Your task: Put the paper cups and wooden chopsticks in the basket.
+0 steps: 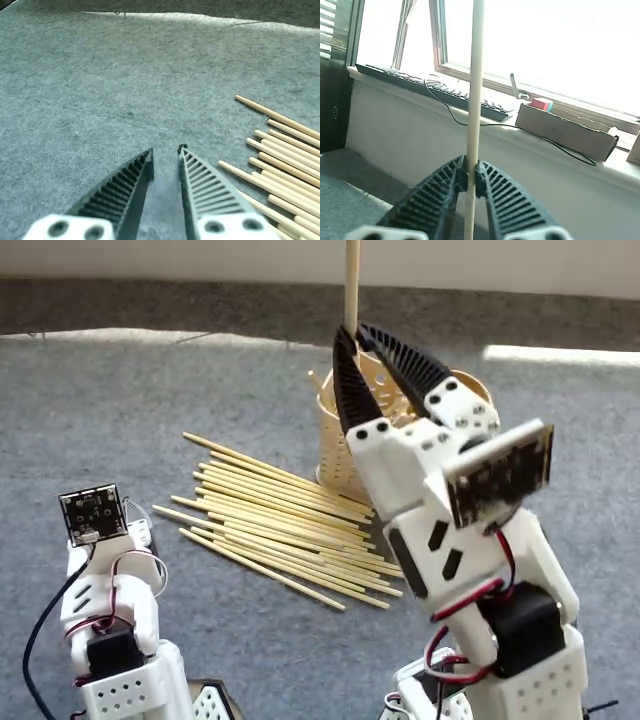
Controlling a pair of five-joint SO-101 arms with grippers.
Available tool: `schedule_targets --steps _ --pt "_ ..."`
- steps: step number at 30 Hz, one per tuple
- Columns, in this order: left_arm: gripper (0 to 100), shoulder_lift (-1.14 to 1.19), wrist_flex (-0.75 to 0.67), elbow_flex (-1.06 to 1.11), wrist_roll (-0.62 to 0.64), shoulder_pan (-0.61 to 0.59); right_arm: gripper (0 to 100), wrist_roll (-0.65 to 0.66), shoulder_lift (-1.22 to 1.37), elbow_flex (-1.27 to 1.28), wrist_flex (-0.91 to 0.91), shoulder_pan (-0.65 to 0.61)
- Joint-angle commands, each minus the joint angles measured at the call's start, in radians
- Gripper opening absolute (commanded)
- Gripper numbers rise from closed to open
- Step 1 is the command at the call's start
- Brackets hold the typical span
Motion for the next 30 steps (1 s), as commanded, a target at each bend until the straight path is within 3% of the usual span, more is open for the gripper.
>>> schedule_targets --steps 1,9,16,21,27,30 --pt "10 -0.002 -0.018 -0.008 0.002 0.025 0.5 -0.011 0.073 -0.091 -0.033 0.061" --pt "10 -0.002 -0.018 -0.005 0.002 0.025 0.5 -0.011 0.15 -0.041 -0.035 0.213" --pt "10 -0.002 -0.018 -0.005 0.002 0.025 0.5 -0.011 0.153 0.163 -0.044 0.22" --pt "10 -0.002 -0.018 -0.004 -0.026 0.027 0.5 -0.012 0.145 0.334 -0.213 0.219" --pt "9 -0.002 -0.018 0.005 -0.075 0.081 0.6 -0.235 0.145 0.515 -0.381 0.226" --pt "9 -0.002 -0.018 0.005 -0.074 0.079 3.3 -0.224 0.143 0.565 -0.392 0.216"
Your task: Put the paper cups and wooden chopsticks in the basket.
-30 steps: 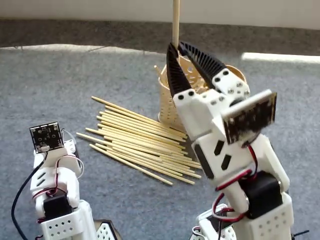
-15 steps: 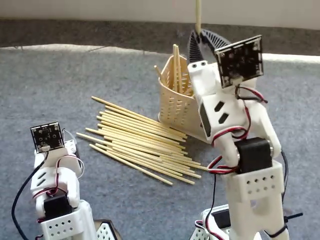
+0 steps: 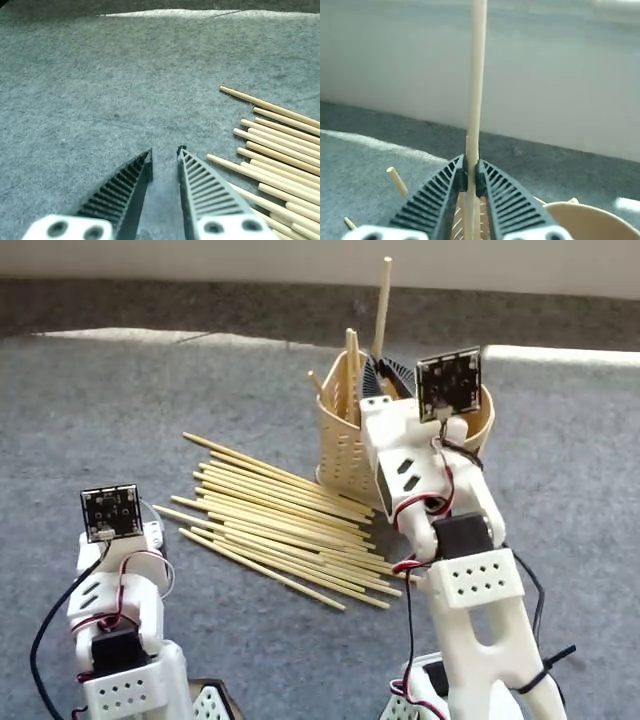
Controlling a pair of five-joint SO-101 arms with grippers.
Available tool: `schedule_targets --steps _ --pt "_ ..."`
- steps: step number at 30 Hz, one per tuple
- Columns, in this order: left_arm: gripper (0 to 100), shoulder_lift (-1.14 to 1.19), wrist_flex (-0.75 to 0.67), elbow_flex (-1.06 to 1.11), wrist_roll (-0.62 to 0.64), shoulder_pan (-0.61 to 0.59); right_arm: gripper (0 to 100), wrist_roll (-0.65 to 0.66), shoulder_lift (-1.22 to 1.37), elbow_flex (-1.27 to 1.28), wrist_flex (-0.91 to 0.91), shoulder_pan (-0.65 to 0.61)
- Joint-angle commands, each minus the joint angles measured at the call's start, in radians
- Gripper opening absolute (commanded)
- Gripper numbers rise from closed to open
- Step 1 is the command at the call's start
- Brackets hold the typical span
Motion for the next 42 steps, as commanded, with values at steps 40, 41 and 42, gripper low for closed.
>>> schedule_targets --steps 40,41,42 --pt "9 -0.002 -0.018 -0.01 -0.008 0.03 15.6 -0.002 -0.805 0.604 0.222 -0.348" --pt "9 -0.002 -0.018 -0.01 -0.008 0.03 15.6 0.003 -0.797 0.605 0.223 -0.366" --pt "9 -0.002 -0.018 -0.01 -0.008 0.03 15.6 0.028 -0.783 0.605 0.229 -0.384"
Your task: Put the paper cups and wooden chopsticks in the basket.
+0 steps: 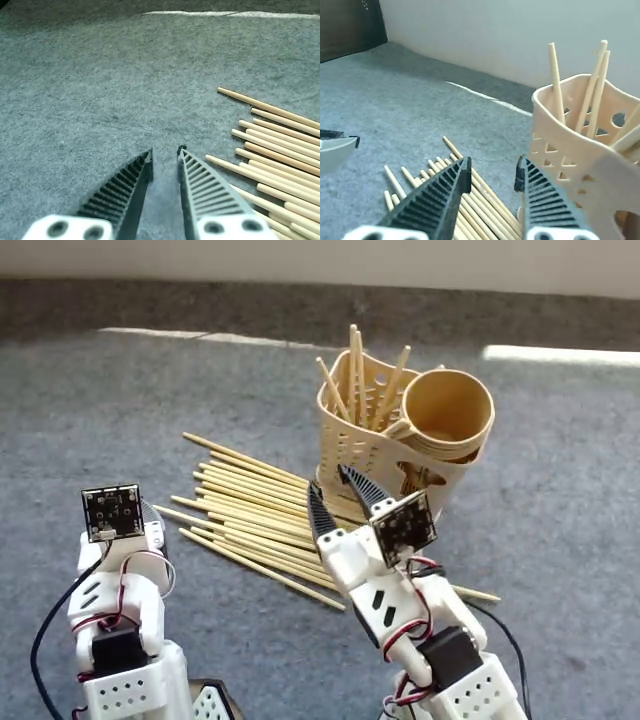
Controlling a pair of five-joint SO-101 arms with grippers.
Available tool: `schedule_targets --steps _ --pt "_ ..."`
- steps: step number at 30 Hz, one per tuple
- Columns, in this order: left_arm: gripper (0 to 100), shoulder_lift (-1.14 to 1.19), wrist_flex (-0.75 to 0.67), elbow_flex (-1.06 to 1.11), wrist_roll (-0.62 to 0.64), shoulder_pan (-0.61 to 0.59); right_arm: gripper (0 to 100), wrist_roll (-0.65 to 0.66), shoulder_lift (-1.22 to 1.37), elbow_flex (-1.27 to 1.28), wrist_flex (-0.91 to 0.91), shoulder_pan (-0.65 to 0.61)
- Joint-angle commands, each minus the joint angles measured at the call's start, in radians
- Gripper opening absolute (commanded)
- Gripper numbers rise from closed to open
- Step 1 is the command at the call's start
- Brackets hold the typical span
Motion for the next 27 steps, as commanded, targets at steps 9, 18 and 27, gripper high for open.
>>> schedule_targets --steps 9,18,27 --pt "9 -0.002 -0.017 -0.018 -0.009 0.015 15.6 0.114 0.289 -0.045 0.119 -0.262" --pt "9 -0.002 -0.015 -0.018 -0.009 0.015 15.5 0.14 0.743 -0.269 0.12 -0.309" --pt "9 -0.002 -0.015 -0.019 -0.009 0.015 13.2 0.141 1.072 -0.55 0.277 -0.309"
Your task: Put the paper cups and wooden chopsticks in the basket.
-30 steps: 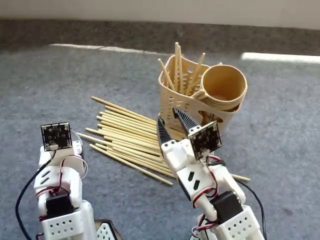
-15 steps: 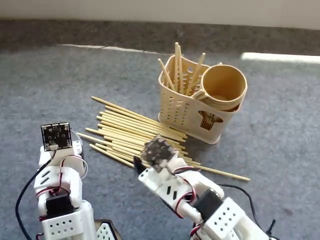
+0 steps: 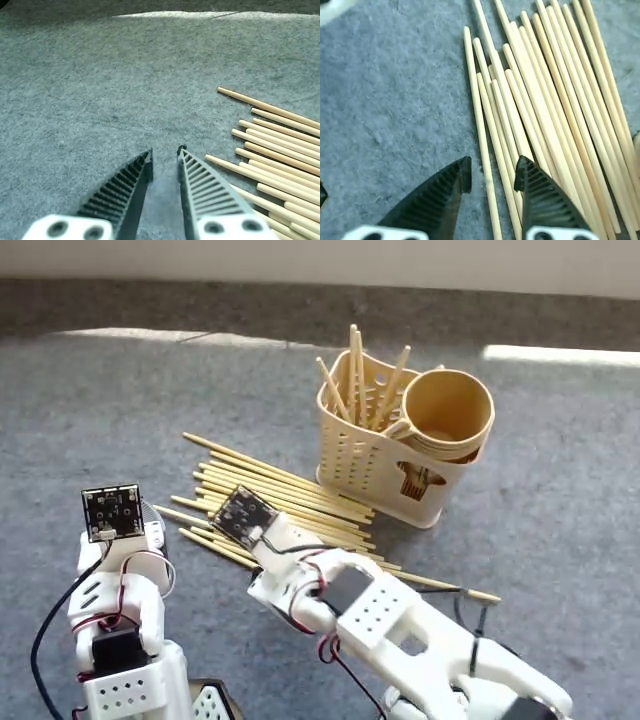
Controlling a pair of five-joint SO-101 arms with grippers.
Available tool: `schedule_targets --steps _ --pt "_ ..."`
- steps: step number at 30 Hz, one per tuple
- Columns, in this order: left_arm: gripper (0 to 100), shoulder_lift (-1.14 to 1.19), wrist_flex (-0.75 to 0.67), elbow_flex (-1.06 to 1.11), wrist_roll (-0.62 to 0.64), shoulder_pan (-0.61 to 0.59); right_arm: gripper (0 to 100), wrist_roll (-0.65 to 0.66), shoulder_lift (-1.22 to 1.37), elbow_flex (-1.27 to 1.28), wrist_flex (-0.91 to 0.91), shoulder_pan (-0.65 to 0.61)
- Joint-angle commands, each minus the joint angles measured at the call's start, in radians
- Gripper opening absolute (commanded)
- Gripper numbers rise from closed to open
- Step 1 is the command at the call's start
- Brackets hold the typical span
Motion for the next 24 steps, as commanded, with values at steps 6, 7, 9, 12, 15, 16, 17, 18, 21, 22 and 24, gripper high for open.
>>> schedule_targets --steps 6,7,9,12,15,16,17,18,21,22,24 --pt "9 -0.002 -0.017 -0.019 -0.009 0.015 12.8 0.014 0.266 -0.341 0.225 -0.008" --pt "9 -0.002 -0.017 -0.019 -0.009 0.015 12.8 0.014 0.295 -0.36 0.231 -0.01" --pt "9 -0.002 -0.017 -0.019 -0.009 0.015 12.8 0.014 0.343 -0.384 0.237 -0.01" --pt "9 -0.002 -0.017 -0.019 -0.009 0.015 12.7 0.014 0.397 -0.398 0.236 -0.016" --pt "9 -0.002 -0.017 -0.019 -0.009 0.016 12.7 0.014 0.424 -0.398 0.231 -0.039" --pt "9 -0.002 -0.017 -0.019 -0.009 0.016 12.7 0.014 0.429 -0.398 0.229 -0.047" --pt "9 -0.002 -0.017 -0.019 -0.009 0.016 12.7 0.014 0.432 -0.398 0.229 -0.051" --pt "9 -0.002 -0.017 -0.019 -0.009 0.016 12.7 0.014 0.437 -0.398 0.228 -0.051" --pt "9 -0.002 -0.017 -0.019 -0.009 0.016 12.7 0.014 0.441 -0.398 0.18 -0.048" --pt "9 -0.002 -0.017 -0.019 -0.009 0.016 12.7 0.014 0.443 -0.394 0.166 -0.047" --pt "9 -0.002 -0.017 -0.019 -0.009 0.016 12.7 0.014 0.443 -0.39 0.15 -0.045"
